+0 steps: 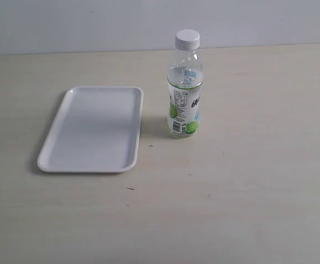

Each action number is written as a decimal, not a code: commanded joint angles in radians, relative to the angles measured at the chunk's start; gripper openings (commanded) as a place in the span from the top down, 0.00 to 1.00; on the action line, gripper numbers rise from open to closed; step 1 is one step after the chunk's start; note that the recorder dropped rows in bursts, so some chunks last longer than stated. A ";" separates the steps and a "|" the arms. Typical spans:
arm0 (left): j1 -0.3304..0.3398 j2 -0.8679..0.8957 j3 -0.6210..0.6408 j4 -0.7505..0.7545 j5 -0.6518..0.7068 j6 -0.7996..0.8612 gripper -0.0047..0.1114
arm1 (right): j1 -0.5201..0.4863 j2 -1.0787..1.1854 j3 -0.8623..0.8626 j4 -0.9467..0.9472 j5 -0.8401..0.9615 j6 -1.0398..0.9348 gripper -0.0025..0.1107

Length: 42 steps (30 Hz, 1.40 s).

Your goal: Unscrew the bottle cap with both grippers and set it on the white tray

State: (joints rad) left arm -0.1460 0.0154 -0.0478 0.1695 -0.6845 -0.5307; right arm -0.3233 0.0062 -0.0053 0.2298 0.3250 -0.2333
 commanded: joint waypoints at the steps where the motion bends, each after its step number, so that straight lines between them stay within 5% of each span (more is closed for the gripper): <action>1: -0.005 0.117 -0.168 -0.195 0.017 0.247 0.96 | -0.003 -0.006 0.005 0.003 -0.012 0.000 0.98; 4: -0.005 0.278 -0.265 -0.150 0.063 0.271 0.96 | -0.003 -0.006 0.005 0.003 -0.012 0.000 0.98; 9: -0.005 0.537 -0.318 0.142 0.066 0.152 0.96 | -0.003 -0.006 0.005 0.003 -0.012 0.000 0.98; 16: -0.005 0.984 -0.325 0.363 -0.307 0.107 0.95 | -0.003 -0.006 0.005 0.003 -0.012 0.000 0.98; 24: -0.007 1.465 -0.475 0.647 -0.534 0.105 0.56 | -0.003 -0.006 0.005 0.003 -0.012 0.000 0.98; 30: -0.019 1.692 -0.590 0.744 -0.537 0.105 0.27 | -0.003 -0.006 0.005 0.003 -0.012 0.000 0.98; 42: -0.162 1.970 -0.754 0.744 -0.537 0.141 0.23 | -0.003 -0.006 0.005 0.003 -0.012 0.000 0.98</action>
State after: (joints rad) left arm -0.2777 1.9407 -0.7711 0.9121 -1.2052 -0.4114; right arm -0.3233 0.0062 -0.0053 0.2298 0.3250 -0.2333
